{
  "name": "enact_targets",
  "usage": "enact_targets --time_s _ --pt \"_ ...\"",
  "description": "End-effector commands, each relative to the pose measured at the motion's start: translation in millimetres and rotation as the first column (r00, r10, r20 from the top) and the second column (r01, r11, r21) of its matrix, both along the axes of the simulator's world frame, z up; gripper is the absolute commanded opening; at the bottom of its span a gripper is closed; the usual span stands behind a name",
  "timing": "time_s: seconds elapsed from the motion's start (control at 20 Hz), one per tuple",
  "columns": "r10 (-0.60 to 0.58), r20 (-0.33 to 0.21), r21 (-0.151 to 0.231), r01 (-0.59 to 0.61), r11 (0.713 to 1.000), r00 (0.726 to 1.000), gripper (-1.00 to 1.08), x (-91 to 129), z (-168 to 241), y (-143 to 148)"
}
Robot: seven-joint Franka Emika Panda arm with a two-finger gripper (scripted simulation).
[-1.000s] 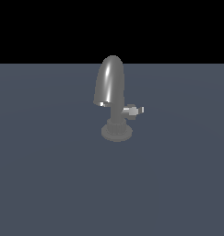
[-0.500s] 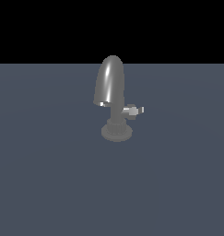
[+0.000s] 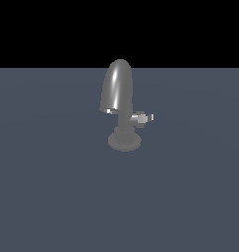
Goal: Turn on the faucet by rotating a designated handle.
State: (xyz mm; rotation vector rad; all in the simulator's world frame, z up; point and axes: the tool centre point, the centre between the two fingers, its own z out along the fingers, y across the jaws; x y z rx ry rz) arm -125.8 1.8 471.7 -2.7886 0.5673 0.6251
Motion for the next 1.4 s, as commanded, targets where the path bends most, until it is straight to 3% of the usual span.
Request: enact_targets --time_s 0.0,0.35,0.7,1.0,1.35 --pt "-0.042 -0.045 0.02 0.043 0.999 0.998 -1.0 13 -5 -2" --pt "-0.154 -0.175 0.068 0.168 0.983 0.972 -1.0 49 -22 -10" --pt "-0.258 -0.315 0.099 0.302 0.948 0.913 -1.0 82 -46 -21" --pt "-0.339 -0.441 0.111 0.425 0.898 0.831 -1.0 109 -72 -34" --pt "-0.412 -0.588 0.1 0.568 0.817 0.696 -1.0 134 -109 -52"
